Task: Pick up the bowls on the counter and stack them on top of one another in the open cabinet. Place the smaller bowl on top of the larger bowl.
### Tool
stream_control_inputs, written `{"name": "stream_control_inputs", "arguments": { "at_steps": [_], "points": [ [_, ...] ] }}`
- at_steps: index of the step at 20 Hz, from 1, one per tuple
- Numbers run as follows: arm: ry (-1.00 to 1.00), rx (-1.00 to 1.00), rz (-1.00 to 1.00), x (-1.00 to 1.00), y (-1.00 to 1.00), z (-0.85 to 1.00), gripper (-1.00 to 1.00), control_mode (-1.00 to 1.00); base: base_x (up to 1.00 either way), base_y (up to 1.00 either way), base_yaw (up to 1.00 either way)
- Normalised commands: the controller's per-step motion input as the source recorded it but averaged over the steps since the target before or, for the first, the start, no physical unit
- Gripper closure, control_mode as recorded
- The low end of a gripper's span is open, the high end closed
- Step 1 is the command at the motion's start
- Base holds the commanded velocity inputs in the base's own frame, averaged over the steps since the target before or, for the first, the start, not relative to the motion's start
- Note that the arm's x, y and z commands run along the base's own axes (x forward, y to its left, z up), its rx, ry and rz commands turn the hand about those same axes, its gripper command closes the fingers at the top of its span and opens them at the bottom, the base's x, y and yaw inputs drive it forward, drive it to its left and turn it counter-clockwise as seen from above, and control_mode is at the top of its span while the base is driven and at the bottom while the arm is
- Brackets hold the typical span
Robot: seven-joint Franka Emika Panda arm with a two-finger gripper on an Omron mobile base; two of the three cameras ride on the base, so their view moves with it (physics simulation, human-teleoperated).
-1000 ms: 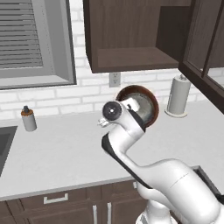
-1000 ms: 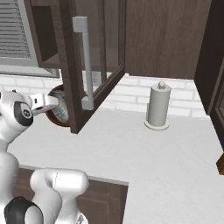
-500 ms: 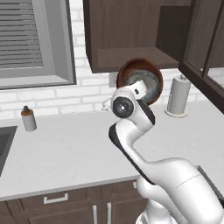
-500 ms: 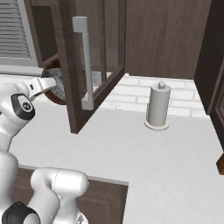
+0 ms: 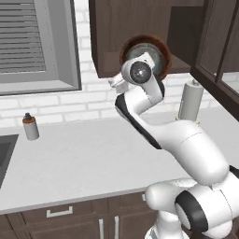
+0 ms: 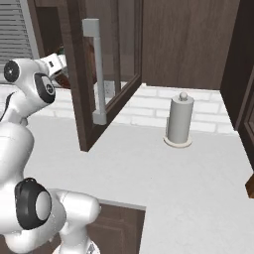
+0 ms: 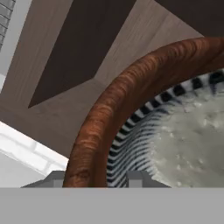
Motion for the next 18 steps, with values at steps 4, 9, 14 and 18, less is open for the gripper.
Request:
{"name": "stream_control_inputs", "arguments": {
  "at_steps": [4,9,14,18],
  "points": [
    [0.17,-0.01,0.08,1.0,0.0,0.44,1.0,-1.0,0.0,0.0,0.0],
    [0.08,0.0,0.04,0.57,-0.02,0.25,1.0,-1.0,0.0,0.0,0.0],
    [-0.19,0.0,0.06,0.08,-0.11,-0.14,1.0,-1.0,0.0,0.0,0.0],
    [-0.22,0.0,0.04,0.44,-0.04,-0.28,-1.0,-1.0,0.0,0.0,0.0]
  ]
}}
